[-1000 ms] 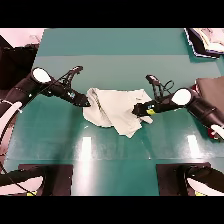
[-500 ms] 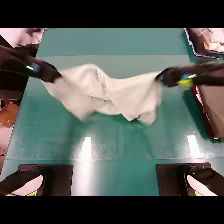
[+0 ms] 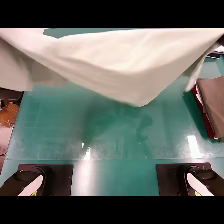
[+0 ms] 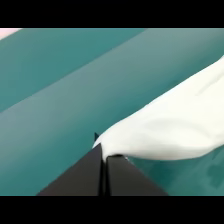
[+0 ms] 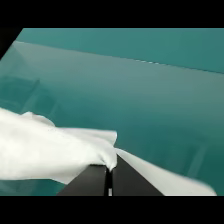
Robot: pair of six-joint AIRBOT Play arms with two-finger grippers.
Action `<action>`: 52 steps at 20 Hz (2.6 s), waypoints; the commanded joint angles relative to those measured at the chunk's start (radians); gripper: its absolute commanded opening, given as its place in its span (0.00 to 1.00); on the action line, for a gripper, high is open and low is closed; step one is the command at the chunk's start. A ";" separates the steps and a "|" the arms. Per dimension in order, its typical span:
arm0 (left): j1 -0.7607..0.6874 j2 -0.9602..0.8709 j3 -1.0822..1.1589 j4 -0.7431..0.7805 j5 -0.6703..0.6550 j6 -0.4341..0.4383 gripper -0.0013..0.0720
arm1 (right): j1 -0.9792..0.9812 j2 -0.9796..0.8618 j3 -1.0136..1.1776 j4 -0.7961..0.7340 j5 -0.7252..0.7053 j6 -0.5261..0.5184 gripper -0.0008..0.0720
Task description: Fold the shirts.
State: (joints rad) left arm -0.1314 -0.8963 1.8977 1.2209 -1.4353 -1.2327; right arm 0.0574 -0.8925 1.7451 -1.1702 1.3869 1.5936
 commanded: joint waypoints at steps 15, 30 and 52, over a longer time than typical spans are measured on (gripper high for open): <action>0.001 -0.172 -0.719 0.084 0.132 0.080 0.05 | 0.051 -0.653 0.000 -0.008 -0.246 0.022 0.25; 0.001 -0.172 -0.719 0.078 0.168 0.077 0.05 | 0.209 -0.201 -0.937 0.142 -0.185 0.047 0.63; 0.001 -0.162 -0.500 0.093 0.111 0.014 0.05 | 0.347 -0.144 -0.838 0.249 -0.470 0.016 0.03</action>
State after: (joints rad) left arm -0.1307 -1.0626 1.2747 1.3045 -1.3090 -1.2011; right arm 0.4671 -1.1332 0.8066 -0.8639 0.9020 1.6123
